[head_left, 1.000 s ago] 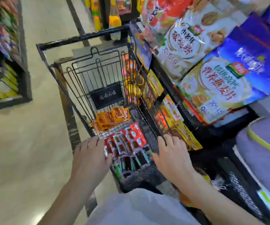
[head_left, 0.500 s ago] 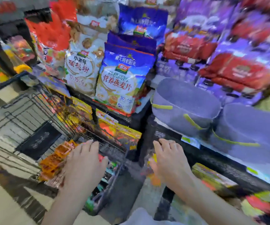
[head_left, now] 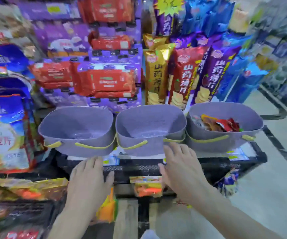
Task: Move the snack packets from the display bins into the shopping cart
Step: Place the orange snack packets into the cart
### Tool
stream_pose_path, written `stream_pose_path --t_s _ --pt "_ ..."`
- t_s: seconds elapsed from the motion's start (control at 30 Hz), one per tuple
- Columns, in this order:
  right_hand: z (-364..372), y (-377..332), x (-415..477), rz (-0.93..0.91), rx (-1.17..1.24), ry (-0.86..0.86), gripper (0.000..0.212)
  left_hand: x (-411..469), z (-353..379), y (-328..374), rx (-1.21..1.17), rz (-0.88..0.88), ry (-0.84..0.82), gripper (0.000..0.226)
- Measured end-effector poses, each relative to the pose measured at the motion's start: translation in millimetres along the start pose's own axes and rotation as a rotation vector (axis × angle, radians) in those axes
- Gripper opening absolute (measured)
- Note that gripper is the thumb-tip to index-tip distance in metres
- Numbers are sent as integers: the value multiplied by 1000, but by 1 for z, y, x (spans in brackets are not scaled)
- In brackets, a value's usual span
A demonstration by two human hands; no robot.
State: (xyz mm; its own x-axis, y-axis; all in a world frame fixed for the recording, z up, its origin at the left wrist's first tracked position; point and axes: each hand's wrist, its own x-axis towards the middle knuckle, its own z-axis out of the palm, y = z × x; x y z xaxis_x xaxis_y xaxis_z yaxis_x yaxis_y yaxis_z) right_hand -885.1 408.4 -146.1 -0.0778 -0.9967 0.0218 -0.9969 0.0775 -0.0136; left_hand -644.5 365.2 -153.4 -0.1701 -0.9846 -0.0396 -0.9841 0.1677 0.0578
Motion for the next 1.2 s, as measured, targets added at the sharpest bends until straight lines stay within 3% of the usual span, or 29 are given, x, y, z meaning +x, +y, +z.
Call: stream_pose_path --t_s 0.27,0.63,0.83,1.07,1.2 --pt "-3 142 -17 294 33 -13 57 54 -10 155 -75 283 35 59" --pt "-10 254 41 474 59 65 55 177 -8 268 -152 453 51 61" --pt "-2 307 102 394 286 -178 53 242 21 310 -283 536 -12 55" --pt "32 345 151 277 349 -372 44 274 63 326 -322 529 -90 59" --pt "55 358 179 166 343 -447 51 276 71 325 -374 501 -86 54"
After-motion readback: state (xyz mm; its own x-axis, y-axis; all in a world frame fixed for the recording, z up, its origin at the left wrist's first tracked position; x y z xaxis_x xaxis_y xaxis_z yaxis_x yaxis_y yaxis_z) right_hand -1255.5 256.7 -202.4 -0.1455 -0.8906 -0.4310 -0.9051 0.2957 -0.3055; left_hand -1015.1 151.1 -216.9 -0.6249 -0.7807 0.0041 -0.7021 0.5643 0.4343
